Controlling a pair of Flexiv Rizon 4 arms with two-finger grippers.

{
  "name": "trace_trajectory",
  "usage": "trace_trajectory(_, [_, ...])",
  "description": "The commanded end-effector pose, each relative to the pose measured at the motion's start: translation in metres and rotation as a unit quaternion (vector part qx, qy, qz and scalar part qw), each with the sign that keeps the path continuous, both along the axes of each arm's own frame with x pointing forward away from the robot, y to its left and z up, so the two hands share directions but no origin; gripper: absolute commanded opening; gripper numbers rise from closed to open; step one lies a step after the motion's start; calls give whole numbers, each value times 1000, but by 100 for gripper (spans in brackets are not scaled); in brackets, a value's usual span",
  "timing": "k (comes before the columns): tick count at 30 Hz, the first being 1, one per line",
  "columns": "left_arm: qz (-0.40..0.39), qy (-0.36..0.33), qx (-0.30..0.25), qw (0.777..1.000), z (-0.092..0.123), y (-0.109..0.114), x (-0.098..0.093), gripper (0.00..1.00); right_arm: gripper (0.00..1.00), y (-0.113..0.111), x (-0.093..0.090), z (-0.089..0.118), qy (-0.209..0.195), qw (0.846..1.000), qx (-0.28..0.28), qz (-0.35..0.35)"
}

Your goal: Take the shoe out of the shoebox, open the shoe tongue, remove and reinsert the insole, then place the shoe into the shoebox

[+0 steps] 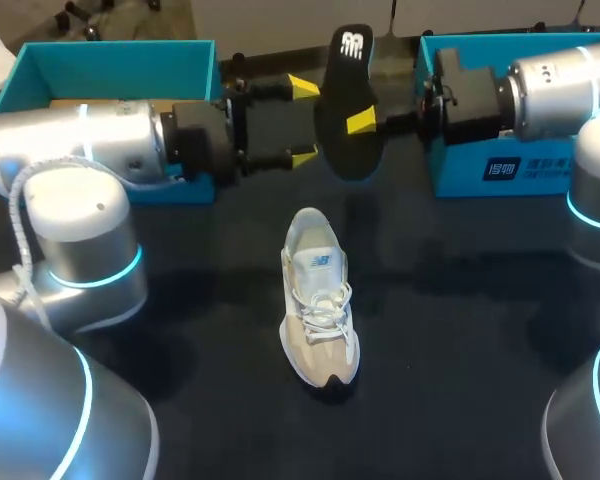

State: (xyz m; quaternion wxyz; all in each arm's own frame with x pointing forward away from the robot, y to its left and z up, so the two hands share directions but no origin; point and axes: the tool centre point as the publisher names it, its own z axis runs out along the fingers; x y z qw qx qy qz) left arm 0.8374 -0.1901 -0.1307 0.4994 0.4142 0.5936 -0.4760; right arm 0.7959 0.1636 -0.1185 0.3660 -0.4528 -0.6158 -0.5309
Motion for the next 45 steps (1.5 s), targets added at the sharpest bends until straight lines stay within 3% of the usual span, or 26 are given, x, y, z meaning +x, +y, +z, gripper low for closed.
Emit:
trace_trajectory(1, [0, 36, 23, 999, 1, 19, 2, 100, 0, 3, -5, -3, -30, 999, 22, -20])
trace_trajectory(12, [53, 170, 50, 983, -22, 48, 10, 100, 0, 13, -2, 2, -123, 991, 50, -18])
trace_trajectory(18, [98, 246, 67, 962, -30, 54, 12, 100, 0, 16, -1, 8, -157, 986, 54, -8])
trace_trajectory(39, [103, 251, 72, 960, -32, 54, 12, 100, 0, 17, -1, 8, -155, 987, 51, -7])
trace_trajectory(45, [77, 344, 80, 932, -33, 64, 2, 100, 0, 26, 6, -8, -200, 979, 48, 4])
